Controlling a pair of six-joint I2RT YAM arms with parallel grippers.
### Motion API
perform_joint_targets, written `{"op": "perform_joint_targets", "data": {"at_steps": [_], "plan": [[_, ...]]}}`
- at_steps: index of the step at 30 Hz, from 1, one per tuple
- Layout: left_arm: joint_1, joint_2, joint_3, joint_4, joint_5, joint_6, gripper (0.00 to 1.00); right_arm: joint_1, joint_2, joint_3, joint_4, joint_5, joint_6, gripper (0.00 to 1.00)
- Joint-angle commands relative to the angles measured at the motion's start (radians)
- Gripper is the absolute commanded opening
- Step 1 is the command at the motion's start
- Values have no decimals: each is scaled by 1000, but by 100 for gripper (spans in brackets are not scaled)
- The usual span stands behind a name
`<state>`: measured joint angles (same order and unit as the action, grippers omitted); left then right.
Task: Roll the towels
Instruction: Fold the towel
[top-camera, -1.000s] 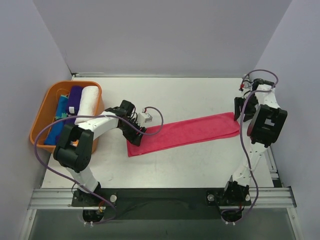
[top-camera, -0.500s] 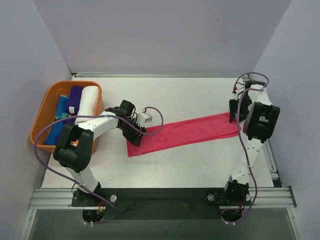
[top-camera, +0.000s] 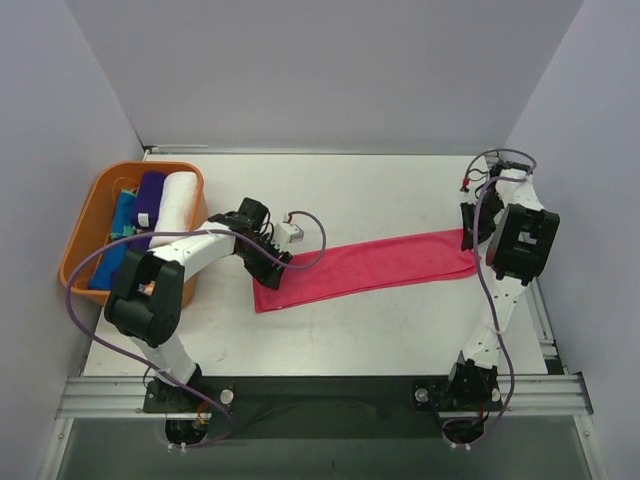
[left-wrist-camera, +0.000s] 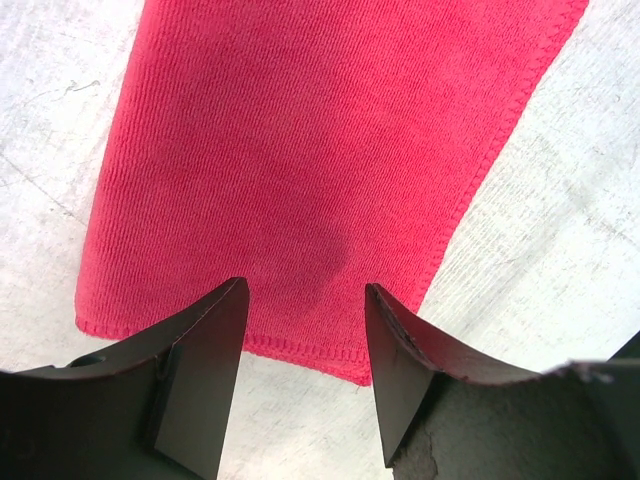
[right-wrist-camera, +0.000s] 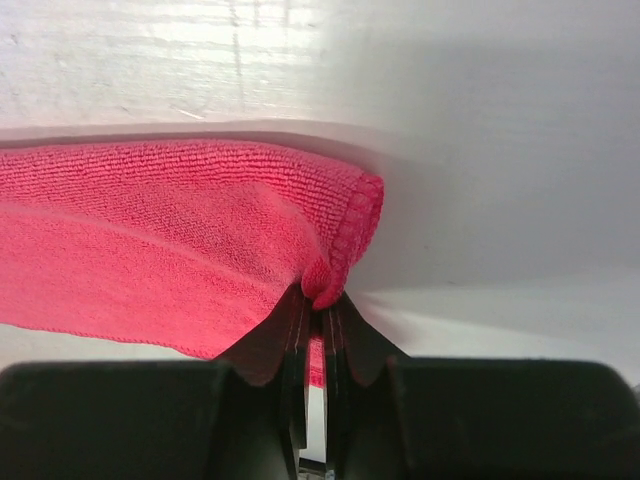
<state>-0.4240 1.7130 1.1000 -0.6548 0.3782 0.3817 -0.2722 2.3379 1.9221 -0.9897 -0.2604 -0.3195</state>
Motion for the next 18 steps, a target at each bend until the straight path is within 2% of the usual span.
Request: {"op": "perform_joint_targets", "data": {"at_steps": [1,10,18], "plan": [[14,-47,47,-8,13,-1,61,-39,-50,31,-81,-16,-27,0],[129,-20,101,-32,136,-52,61,-33,-201,12,-102,-79,-39,0],[169,0,118,-42,179,-79,61,80,-305,-124,-106,-184,10,0]]}}
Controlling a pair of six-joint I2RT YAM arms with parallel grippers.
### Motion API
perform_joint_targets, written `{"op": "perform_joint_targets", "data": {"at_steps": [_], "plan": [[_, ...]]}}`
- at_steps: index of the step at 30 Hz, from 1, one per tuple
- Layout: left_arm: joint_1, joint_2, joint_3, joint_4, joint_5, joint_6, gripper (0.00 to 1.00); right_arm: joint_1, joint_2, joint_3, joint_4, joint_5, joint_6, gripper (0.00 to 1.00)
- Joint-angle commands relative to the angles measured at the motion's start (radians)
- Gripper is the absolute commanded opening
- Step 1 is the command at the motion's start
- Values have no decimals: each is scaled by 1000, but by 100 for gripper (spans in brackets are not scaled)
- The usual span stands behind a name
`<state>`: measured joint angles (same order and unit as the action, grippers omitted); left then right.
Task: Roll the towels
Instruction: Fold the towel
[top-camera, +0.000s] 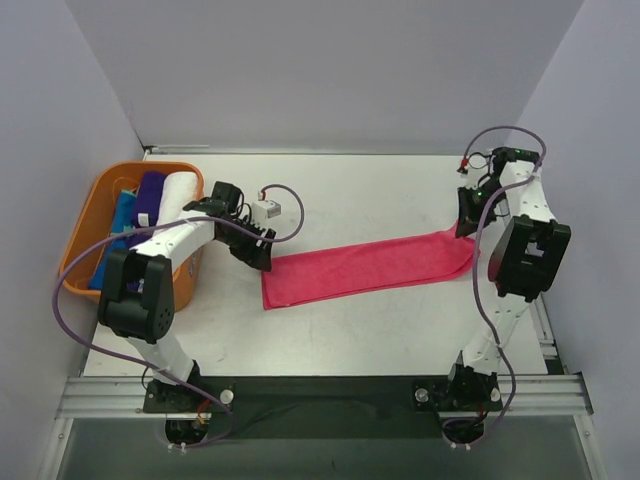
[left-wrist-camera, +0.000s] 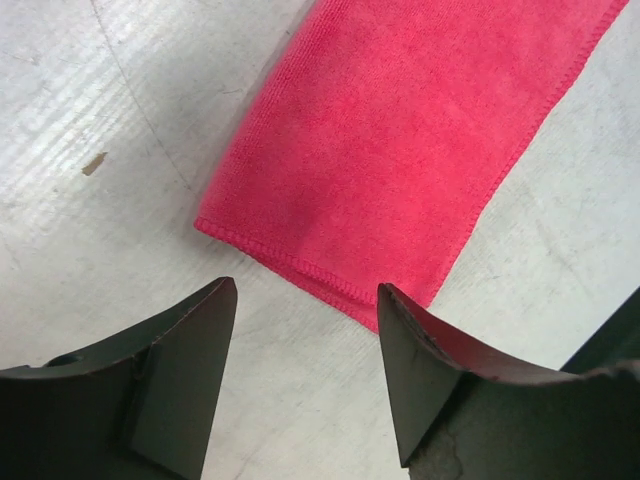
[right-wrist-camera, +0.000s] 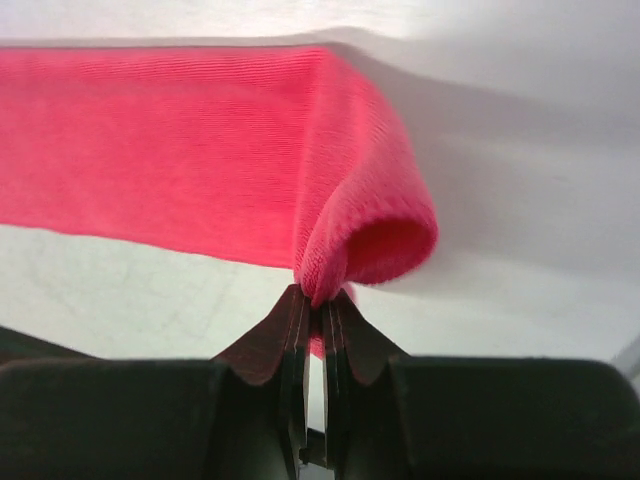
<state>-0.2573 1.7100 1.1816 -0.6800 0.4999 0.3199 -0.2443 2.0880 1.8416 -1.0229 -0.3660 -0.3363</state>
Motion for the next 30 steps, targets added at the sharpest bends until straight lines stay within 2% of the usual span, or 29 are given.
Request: {"op": "perform_joint_targets", "data": {"at_steps": [1,7,13,20,30], "plan": [[4,7,35,-18,58,-21,71,69,-69,-53,-72,-91,37,0],[7,36,33,-21,49,-90,72,200,-86,-114,-57,-224,103,0],[7,45,-13,19,37,-134,73,338,-65,-151,10,-293,181,0],[7,66,-46,59,25,-176,72,476,-23,-145,92,-321,275,0],[6,79,-65,94,22,-189,72,588,33,-104,155,-310,390,0]]}}
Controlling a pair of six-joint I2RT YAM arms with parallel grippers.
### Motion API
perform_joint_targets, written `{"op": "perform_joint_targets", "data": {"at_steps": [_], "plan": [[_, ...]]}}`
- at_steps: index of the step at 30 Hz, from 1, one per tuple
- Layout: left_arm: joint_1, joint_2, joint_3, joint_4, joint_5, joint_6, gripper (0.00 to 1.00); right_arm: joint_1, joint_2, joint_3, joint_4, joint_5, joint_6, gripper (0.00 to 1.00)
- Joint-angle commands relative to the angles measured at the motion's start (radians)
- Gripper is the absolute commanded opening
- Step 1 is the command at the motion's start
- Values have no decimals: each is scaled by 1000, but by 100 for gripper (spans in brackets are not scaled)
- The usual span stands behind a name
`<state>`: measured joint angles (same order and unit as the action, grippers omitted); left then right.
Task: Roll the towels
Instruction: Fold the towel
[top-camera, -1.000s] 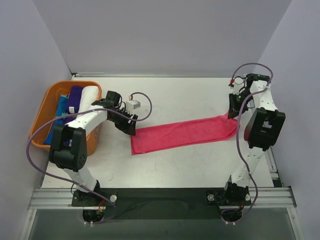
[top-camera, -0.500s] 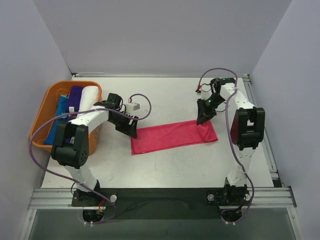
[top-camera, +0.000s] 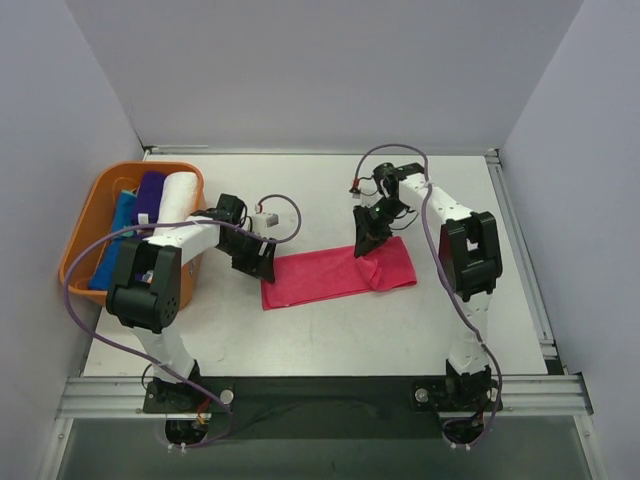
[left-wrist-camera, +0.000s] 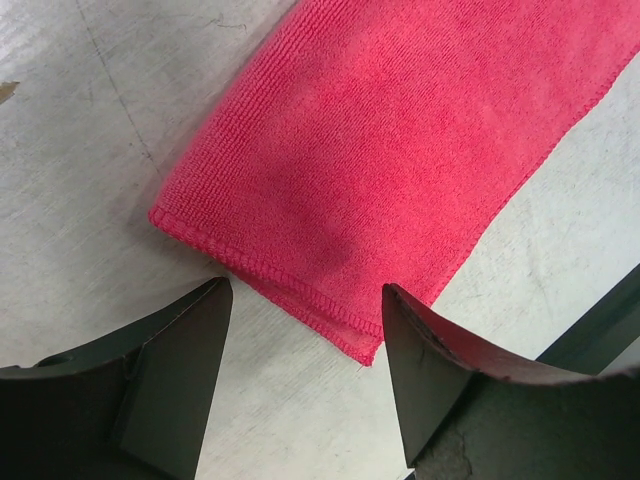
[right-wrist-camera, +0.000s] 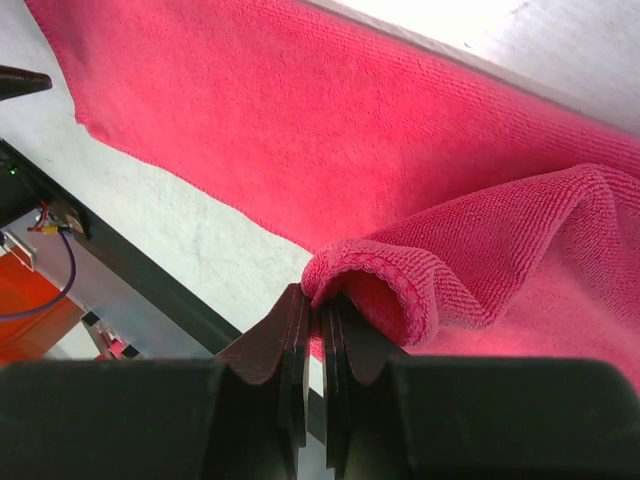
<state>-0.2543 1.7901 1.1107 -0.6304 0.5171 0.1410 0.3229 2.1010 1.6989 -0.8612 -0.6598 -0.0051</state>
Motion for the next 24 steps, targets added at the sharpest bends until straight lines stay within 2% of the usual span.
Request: {"op": "perform_joint_targets", "data": {"at_steps": [1,13,15,17,18,20,24], "plan": [[3,-1,5,44,4,-9,72,27,27,41,-2,-17,66,0],[3,3,-2,55,12,-9,72,84,90,94,19,-12,102,0],[3,0,-2,57,17,-9,72,94,96,102,18,-29,100,9],[3,-9,0,57,26,-4,73,97,87,99,14,-58,84,27],[3,-15,-3,57,32,-3,73,94,62,96,14,-63,76,31],[4,-38,-5,57,50,-1,73,82,30,85,16,-76,54,38],[3,-80,-21,81,77,0,73,-26,-80,77,13,-124,13,38]]}}
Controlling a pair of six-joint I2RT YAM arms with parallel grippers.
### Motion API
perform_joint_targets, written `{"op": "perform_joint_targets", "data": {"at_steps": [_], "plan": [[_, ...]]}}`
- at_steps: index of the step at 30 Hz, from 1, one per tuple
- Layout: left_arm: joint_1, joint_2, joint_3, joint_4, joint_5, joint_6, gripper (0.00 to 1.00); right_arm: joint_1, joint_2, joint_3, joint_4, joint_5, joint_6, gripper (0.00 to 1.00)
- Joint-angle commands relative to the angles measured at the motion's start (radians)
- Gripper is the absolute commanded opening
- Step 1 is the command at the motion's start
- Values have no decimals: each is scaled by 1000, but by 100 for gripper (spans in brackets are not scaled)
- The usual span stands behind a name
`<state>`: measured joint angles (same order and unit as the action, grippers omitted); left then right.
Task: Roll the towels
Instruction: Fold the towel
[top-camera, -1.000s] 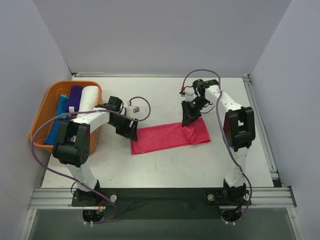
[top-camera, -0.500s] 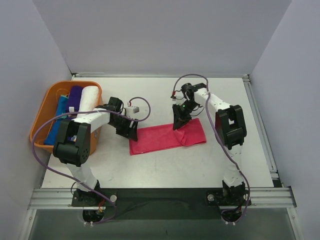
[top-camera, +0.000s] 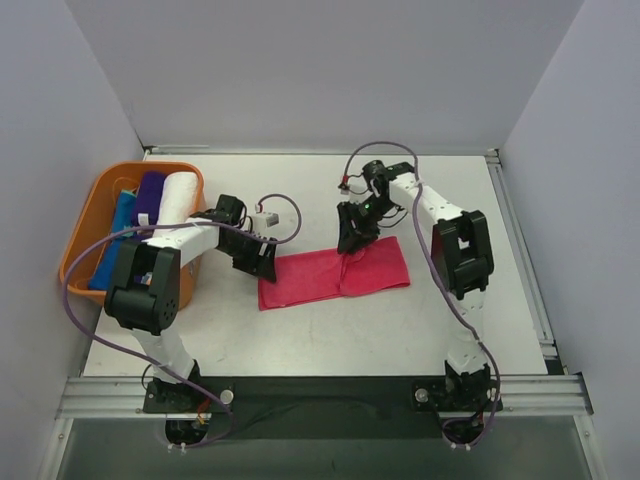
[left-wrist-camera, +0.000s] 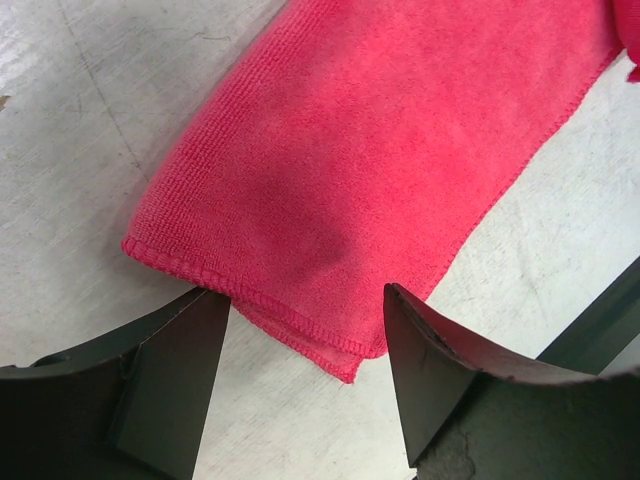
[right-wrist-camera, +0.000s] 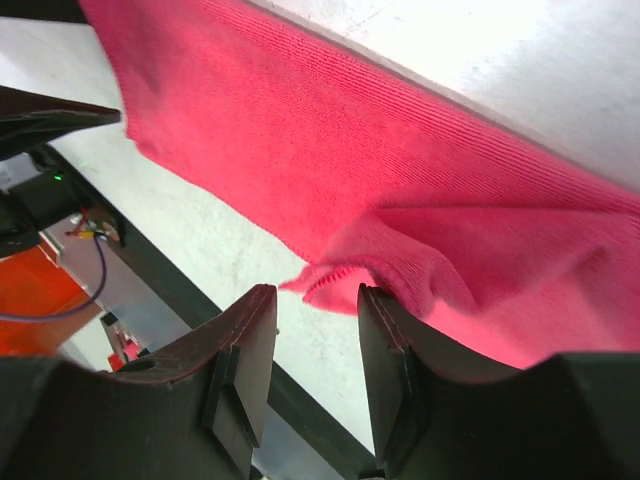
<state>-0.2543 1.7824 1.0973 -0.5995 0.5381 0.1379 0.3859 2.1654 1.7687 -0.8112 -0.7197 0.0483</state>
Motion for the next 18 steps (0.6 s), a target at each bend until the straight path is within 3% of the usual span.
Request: {"op": "perform_joint_targets", "data": {"at_steps": [1,7,18], "plan": [[0,-80,-7,53,56,3,73,-111,-157,5,-37,-73,-41,38],[-39,-81,21,73,75,3,69,-209,-154,-12,-45,14,-108,19],[-160,-34,151,205,88,-72,68,-234,3,-41,-29,204,-125,13]]}}
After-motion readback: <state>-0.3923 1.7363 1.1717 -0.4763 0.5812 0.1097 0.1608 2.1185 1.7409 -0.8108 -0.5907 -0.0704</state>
